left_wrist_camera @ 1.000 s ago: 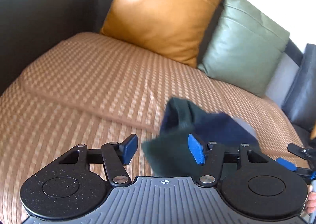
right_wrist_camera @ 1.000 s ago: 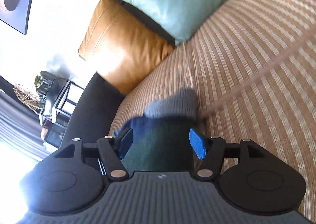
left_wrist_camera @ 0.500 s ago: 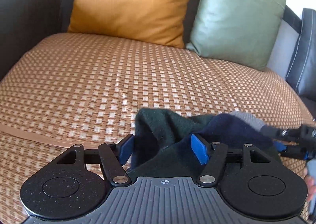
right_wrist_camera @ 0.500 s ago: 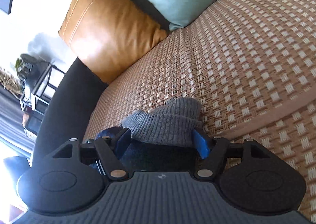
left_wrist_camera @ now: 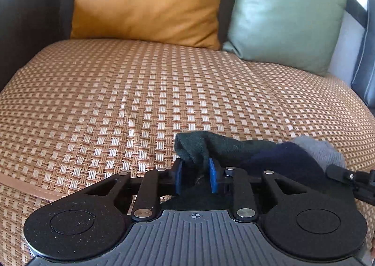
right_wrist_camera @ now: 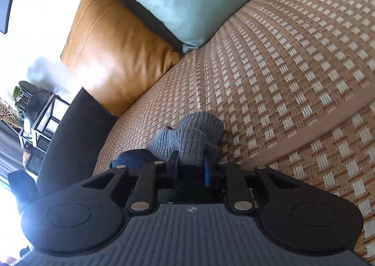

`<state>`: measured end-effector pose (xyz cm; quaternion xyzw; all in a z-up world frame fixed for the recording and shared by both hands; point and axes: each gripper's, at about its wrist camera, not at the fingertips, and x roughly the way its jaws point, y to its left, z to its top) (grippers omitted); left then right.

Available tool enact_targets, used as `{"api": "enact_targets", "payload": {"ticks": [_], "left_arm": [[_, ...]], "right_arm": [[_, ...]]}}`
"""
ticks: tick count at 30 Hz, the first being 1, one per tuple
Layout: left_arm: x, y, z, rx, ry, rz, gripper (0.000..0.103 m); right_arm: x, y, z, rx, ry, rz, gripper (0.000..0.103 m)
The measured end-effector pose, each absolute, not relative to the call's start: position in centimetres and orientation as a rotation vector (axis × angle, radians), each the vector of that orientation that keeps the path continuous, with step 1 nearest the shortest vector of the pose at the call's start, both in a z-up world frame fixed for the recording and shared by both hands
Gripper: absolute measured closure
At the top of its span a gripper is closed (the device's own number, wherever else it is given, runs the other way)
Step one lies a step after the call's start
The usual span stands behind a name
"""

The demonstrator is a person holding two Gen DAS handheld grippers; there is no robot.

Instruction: Fold clothes

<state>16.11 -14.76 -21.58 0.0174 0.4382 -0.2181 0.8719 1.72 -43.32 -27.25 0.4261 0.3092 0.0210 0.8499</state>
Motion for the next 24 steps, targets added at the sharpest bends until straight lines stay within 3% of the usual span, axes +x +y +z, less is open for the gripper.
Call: {"api": "enact_targets", "payload": {"ticks": [2, 3, 5, 7, 9, 11, 13, 24], "left_arm": [[16.3, -14.2, -21.3, 0.019, 0.920, -0.448, 0.058], [16.2, -13.8, -20.7, 0.006, 0.913, -0.447, 0.050], [15.2, -11.8, -18.6, -0.039, 0.873, -0.452, 0.047], [13.8, -9.5, -17.0, -0.072, 0.845, -0.450, 0.036], [12.1, -7.2, -15.7, -0.096, 0.828, -0.444, 0.034], [10.3, -5.6, -15.8, -0.103, 0.841, -0.450, 0.032], [8.6, -4.1, -16.7, -0.131, 0.875, -0.456, 0.027], [7.4, -4.3, -20.7, -0.261, 0.982, -0.492, 0.023]], "right_arm": [[1.9, -42.9, -26.8, 0.872, 0.660, 0.026, 0.059], [1.9, -42.8, -26.4, 0.856, 0.665, 0.017, 0.056], [1.4, -42.6, -25.0, 0.826, 0.647, 0.005, 0.054], [-0.1, -42.5, -23.1, 0.809, 0.612, 0.026, 0.052], [-1.9, -42.5, -21.7, 0.802, 0.595, 0.046, 0.047], [-4.0, -42.4, -20.9, 0.806, 0.596, 0.065, 0.032], [-6.3, -41.9, -20.8, 0.809, 0.606, 0.072, 0.032], [-10.3, -39.3, -23.8, 0.942, 0.699, 0.050, 0.031]]}}
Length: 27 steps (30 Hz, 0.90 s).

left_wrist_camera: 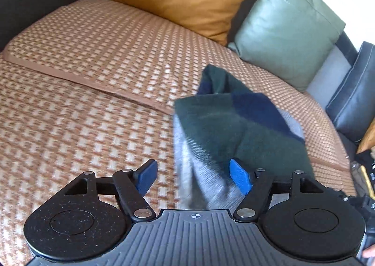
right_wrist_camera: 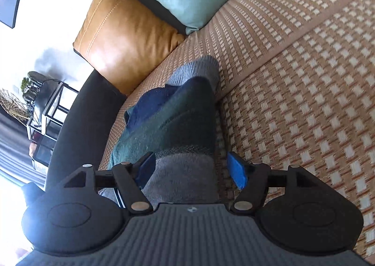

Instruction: Fold clothes

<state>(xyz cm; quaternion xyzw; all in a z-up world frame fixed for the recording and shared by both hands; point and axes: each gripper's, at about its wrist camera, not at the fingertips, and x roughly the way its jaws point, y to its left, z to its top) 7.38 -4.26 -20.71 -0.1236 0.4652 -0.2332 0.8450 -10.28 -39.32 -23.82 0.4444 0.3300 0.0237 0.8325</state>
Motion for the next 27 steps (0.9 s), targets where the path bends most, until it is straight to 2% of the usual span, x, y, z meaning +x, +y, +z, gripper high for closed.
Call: {"api": "enact_targets", "payload": {"ticks": [6, 9, 18, 20, 22, 27], "left_arm": [[9.3, -6.4, -21.2, -0.200, 0.998, -0.567, 0.022], [10.1, -6.8, -22.1, -0.193, 1.021, -0.587, 0.016], [10.2, -9.4, -23.3, -0.133, 0.994, -0.608, 0.009], [9.3, -10.0, -23.0, -0.080, 0.969, -0.608, 0.012], [8.5, -10.3, -22.7, -0.035, 0.944, -0.617, 0.026], [7.2, -11.1, -22.4, 0.025, 0.902, -0.608, 0.036]], "right_arm": [[-8.5, -39.1, -24.1, 0.989, 0.701, 0.067, 0.031], [-7.5, -38.9, -24.2, 0.978, 0.714, 0.069, 0.028], [-5.3, -38.9, -26.1, 1.057, 0.764, 0.066, 0.027], [-5.0, -38.6, -26.1, 1.045, 0.770, 0.063, 0.026], [-4.9, -38.1, -26.0, 1.019, 0.780, 0.064, 0.026], [-4.8, -37.4, -25.9, 0.977, 0.795, 0.049, 0.026]]}}
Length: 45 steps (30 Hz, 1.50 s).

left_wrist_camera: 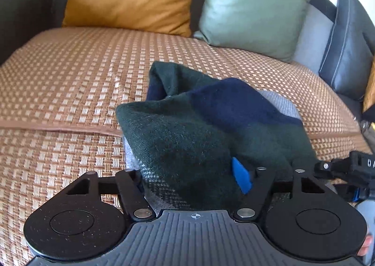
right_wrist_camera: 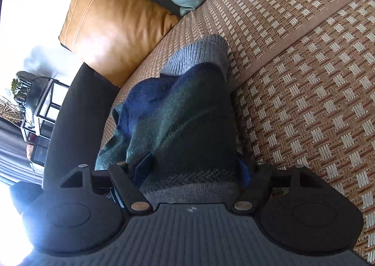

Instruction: Fold clothes

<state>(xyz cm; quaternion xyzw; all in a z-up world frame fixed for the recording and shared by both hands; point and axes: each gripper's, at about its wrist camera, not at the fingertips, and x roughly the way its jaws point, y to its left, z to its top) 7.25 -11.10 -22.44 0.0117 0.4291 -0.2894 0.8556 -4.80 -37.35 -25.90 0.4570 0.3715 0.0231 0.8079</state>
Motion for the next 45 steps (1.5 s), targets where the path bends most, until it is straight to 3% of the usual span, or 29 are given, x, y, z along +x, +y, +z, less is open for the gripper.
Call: {"api": "enact_targets", "payload": {"ticks": [8, 13, 17, 19, 24, 27, 35, 45], "left_arm": [[7.6, -10.8, -22.8, 0.007, 0.907, -0.632, 0.039], [7.9, -10.7, -23.1, -0.020, 0.917, -0.637, 0.028], [8.1, -10.4, -23.5, -0.039, 0.917, -0.641, 0.027], [8.1, -10.3, -23.6, -0.034, 0.910, -0.649, 0.038], [7.8, -9.9, -23.0, -0.053, 0.895, -0.675, 0.069], [7.3, -9.8, -22.2, -0.064, 0.896, -0.667, 0.078], [6.1, -13.6, -17.0, -0.067, 0.827, -0.673, 0.081], [9.9, -30.0, -11.9, -0.120, 0.695, -0.743, 0.080]], "right_arm": [[-4.1, -36.8, -26.0, 0.955, 0.816, 0.016, 0.026], [-3.7, -36.5, -26.0, 0.950, 0.828, -0.002, 0.024], [-3.4, -36.2, -26.0, 0.939, 0.834, -0.018, 0.023], [-3.2, -36.0, -26.0, 0.934, 0.838, -0.017, 0.025], [-3.2, -36.0, -25.4, 0.917, 0.837, 0.000, 0.052], [-3.1, -35.4, -23.8, 0.854, 0.813, 0.010, 0.061], [-3.8, -38.3, -18.2, 0.750, 0.685, 0.099, 0.063], [-2.4, -51.9, -11.7, 0.599, 0.519, 0.017, 0.063]]}}
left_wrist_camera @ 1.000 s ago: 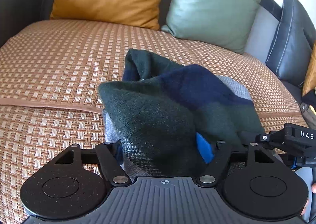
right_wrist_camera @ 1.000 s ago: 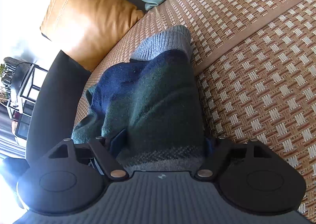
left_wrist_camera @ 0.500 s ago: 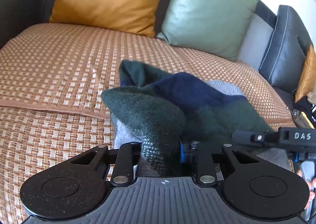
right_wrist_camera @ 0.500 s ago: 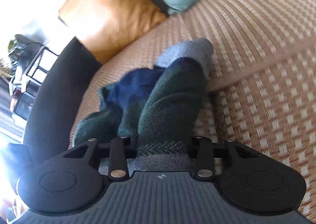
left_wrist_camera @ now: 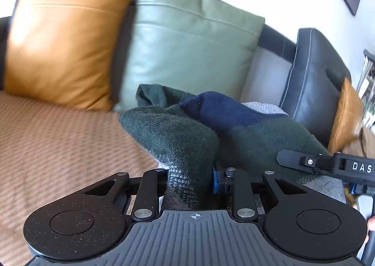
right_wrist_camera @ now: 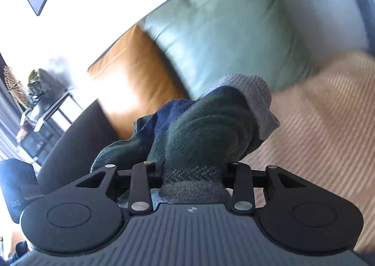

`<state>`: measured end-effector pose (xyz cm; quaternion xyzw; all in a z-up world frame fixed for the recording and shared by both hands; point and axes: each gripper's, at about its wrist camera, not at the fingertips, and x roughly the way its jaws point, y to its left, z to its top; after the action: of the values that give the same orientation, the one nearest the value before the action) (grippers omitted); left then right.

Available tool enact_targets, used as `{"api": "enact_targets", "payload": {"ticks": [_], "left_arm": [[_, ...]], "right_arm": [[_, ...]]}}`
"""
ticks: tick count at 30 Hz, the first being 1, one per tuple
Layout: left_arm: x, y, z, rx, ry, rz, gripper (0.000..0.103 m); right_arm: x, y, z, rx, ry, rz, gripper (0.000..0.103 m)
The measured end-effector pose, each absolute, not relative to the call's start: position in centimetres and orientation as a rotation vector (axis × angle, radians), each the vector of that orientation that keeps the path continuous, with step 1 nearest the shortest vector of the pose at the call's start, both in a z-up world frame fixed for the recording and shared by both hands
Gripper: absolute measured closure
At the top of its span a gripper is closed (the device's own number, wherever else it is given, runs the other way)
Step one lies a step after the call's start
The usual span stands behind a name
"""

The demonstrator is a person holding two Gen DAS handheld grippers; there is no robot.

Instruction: Fold clothes

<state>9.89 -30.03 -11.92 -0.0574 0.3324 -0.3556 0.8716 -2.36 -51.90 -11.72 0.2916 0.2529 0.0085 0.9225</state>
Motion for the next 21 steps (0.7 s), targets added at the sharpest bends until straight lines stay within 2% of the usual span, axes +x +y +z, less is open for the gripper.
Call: {"api": "enact_targets", "payload": {"ticks": [4, 8, 11, 12, 13, 14, 16, 17, 18, 21], "left_arm": [[13.6, -37.6, -14.0, -0.133, 0.687, -0.741, 0.080], [17.2, -44.4, -18.4, -0.145, 0.717, -0.736, 0.079], [19.0, -47.9, -22.8, -0.106, 0.771, -0.724, 0.074], [19.4, -48.8, -24.1, -0.081, 0.791, -0.717, 0.067], [19.5, -49.0, -24.9, -0.069, 0.786, -0.717, 0.059], [19.5, -48.6, -25.1, -0.071, 0.772, -0.731, 0.057], [19.2, -47.4, -24.8, -0.061, 0.757, -0.763, 0.045], [18.8, -46.4, -24.2, -0.046, 0.736, -0.768, 0.045], [18.3, -45.4, -23.5, -0.030, 0.705, -0.761, 0.040], [16.9, -42.6, -21.2, -0.020, 0.619, -0.711, 0.047]], "right_arm": [[1.1, -58.4, -11.8, 0.527, 0.503, -0.033, 0.063], [4.5, -64.7, -15.4, 0.453, 0.521, -0.072, 0.062], [7.1, -68.6, -19.7, 0.416, 0.539, -0.121, 0.058], [7.9, -69.3, -21.4, 0.407, 0.563, -0.154, 0.056], [8.7, -70.1, -23.1, 0.397, 0.587, -0.188, 0.050], [8.6, -70.5, -24.1, 0.413, 0.587, -0.199, 0.044], [8.5, -71.4, -26.2, 0.447, 0.585, -0.220, 0.040], [7.9, -71.6, -26.2, 0.480, 0.560, -0.219, 0.039], [7.3, -71.6, -25.8, 0.488, 0.540, -0.235, 0.039], [5.6, -70.6, -23.6, 0.412, 0.454, -0.299, 0.039]]}}
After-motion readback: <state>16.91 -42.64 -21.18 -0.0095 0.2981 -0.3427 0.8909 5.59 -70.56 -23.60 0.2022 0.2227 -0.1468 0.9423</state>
